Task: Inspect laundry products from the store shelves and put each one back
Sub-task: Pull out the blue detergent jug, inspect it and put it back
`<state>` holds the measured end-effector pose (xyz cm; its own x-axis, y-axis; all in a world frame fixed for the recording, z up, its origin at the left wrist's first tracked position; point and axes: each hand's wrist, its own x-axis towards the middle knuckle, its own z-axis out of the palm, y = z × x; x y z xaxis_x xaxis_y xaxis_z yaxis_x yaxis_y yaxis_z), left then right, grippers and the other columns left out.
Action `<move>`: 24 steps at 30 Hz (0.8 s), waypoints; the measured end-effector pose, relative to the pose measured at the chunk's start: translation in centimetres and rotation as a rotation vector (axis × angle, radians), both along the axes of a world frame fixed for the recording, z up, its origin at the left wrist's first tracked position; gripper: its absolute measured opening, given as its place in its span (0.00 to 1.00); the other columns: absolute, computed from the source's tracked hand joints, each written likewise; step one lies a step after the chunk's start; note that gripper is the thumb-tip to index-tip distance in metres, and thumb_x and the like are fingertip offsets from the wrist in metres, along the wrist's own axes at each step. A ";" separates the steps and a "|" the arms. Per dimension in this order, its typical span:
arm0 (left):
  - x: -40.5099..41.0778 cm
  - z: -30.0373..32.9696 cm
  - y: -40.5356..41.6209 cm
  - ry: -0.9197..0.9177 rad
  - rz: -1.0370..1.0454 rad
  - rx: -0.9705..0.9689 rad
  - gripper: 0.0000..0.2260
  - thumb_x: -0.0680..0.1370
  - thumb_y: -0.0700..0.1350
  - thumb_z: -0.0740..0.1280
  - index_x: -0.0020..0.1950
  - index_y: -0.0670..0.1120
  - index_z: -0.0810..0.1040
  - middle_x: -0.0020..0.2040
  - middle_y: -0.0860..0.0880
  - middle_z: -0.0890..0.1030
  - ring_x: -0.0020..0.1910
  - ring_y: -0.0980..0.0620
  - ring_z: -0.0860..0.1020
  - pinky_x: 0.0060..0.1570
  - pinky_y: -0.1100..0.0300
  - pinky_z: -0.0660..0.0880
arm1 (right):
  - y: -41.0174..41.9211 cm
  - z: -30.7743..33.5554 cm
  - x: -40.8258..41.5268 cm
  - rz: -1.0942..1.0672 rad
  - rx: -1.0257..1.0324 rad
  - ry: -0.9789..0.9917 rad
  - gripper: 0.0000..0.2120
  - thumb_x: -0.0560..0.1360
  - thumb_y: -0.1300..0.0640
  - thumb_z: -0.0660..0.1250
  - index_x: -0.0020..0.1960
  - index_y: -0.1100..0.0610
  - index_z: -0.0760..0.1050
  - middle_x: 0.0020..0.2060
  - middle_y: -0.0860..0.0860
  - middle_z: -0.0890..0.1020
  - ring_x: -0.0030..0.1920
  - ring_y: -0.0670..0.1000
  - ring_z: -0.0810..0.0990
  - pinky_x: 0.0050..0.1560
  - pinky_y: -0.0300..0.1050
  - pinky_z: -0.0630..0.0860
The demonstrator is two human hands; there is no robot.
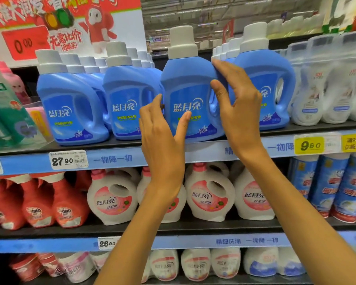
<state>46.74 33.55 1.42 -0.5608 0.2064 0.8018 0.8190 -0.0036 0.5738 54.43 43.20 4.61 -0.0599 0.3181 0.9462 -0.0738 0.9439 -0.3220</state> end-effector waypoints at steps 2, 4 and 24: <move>0.0 -0.2 0.3 -0.013 -0.017 0.059 0.24 0.76 0.49 0.69 0.68 0.40 0.71 0.61 0.43 0.74 0.60 0.47 0.74 0.59 0.53 0.72 | 0.2 -0.3 0.2 -0.057 0.015 -0.035 0.17 0.78 0.64 0.64 0.66 0.65 0.72 0.62 0.57 0.78 0.64 0.55 0.74 0.66 0.39 0.67; -0.2 -0.5 0.6 -0.014 -0.016 0.064 0.23 0.76 0.48 0.69 0.68 0.40 0.71 0.61 0.44 0.76 0.61 0.47 0.74 0.60 0.51 0.72 | 0.4 -0.7 0.3 -0.112 0.030 -0.103 0.21 0.76 0.66 0.65 0.68 0.64 0.70 0.64 0.56 0.76 0.65 0.57 0.72 0.66 0.40 0.66; 1.0 -0.8 1.7 0.149 0.156 -0.152 0.25 0.75 0.45 0.71 0.69 0.41 0.70 0.63 0.42 0.73 0.62 0.42 0.71 0.59 0.52 0.69 | 1.4 -0.3 1.8 -0.418 0.032 -0.198 0.26 0.79 0.54 0.63 0.74 0.57 0.62 0.69 0.51 0.70 0.63 0.57 0.68 0.61 0.47 0.60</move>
<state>47.70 35.26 0.62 -0.4733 0.2509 0.8444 0.8784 0.2061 0.4311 56.20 44.60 4.28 -0.1136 0.3240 0.9392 0.3756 0.8892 -0.2613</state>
